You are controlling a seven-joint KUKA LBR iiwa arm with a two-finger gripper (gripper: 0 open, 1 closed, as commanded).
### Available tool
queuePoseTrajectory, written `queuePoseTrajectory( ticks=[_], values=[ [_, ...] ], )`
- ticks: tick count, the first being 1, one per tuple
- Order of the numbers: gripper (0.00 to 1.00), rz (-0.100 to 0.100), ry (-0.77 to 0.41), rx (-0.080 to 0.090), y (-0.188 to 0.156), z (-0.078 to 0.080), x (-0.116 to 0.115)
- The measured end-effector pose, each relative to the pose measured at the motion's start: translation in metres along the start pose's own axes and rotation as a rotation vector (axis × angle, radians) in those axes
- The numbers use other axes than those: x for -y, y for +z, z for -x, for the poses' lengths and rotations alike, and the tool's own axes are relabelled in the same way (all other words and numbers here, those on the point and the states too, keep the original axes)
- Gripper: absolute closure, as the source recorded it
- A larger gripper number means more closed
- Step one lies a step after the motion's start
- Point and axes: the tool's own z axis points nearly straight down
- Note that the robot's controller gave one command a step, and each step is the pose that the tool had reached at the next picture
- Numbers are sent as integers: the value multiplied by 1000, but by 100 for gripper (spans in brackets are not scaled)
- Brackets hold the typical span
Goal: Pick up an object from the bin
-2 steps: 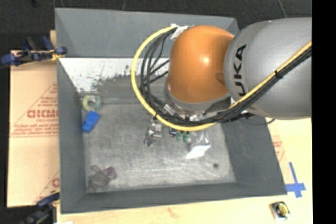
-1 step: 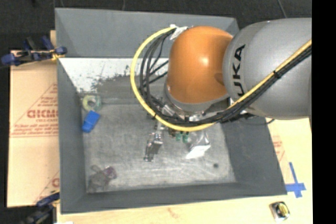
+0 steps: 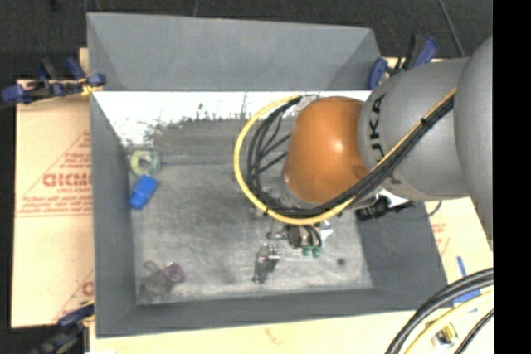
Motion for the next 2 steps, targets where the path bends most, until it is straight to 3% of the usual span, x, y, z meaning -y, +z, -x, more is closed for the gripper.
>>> queuePoseTrajectory(
  ticks=[1, 2],
  values=[
    [0, -1, -94, 5, 32, 18, 75],
    [0, 1, -122, 3, 43, 19, 129]
  ],
)
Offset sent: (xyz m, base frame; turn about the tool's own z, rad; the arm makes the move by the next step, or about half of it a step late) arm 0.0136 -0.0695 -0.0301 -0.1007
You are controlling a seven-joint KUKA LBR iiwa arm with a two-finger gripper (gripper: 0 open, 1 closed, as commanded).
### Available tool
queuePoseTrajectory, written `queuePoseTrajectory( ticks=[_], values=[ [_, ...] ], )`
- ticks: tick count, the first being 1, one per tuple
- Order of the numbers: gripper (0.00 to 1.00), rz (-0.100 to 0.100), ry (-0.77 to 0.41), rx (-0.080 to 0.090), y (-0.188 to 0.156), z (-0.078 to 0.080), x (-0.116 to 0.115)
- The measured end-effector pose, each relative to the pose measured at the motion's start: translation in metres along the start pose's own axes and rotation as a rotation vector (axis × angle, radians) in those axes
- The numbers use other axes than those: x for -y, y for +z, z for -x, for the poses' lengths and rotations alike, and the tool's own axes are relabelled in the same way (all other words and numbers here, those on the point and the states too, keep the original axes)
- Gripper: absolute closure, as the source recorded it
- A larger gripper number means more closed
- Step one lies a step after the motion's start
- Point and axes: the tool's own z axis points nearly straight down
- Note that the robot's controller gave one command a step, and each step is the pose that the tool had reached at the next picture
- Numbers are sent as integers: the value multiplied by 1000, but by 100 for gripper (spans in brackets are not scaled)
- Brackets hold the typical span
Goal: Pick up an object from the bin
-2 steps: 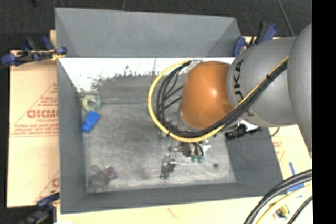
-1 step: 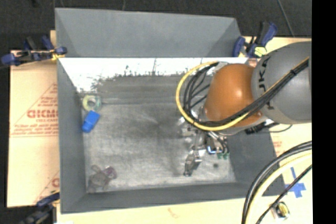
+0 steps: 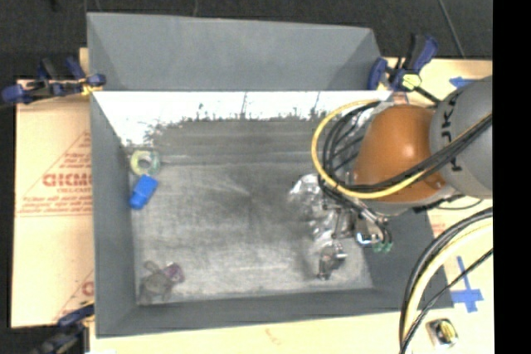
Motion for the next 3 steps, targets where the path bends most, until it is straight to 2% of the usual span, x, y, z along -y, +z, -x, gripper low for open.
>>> queuePoseTrajectory(
  ticks=[1, 2, 3],
  values=[
    [0, 3, -92, 16, 16, 39, 30],
    [0, 9, -120, 28, 18, 6, 70],
    [100, 12, -122, 41, 16, 11, 65]
  ],
)
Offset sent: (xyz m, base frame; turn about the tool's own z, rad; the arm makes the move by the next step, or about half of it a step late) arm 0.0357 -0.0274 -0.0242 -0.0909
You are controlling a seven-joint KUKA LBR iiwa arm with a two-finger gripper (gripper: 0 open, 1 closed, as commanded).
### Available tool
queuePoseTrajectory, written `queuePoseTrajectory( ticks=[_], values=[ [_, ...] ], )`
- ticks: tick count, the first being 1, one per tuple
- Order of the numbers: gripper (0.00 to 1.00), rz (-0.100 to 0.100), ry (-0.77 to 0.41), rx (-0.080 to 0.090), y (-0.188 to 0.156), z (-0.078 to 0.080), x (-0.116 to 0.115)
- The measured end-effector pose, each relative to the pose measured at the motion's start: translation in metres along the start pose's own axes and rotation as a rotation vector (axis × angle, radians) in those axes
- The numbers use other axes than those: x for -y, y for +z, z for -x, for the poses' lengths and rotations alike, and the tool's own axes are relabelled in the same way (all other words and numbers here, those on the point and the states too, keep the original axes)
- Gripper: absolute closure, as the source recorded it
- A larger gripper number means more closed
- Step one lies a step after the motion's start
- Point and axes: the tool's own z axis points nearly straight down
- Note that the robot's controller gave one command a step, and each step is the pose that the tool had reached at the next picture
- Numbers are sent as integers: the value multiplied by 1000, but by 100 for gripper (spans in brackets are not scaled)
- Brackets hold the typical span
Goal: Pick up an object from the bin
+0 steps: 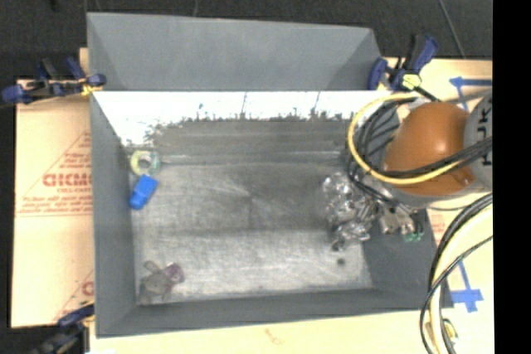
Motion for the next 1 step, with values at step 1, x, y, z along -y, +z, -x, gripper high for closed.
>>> queuePoseTrajectory(
  ticks=[1],
  values=[
    [100, -6, -209, -35, -132, -21, -52]
  ],
)
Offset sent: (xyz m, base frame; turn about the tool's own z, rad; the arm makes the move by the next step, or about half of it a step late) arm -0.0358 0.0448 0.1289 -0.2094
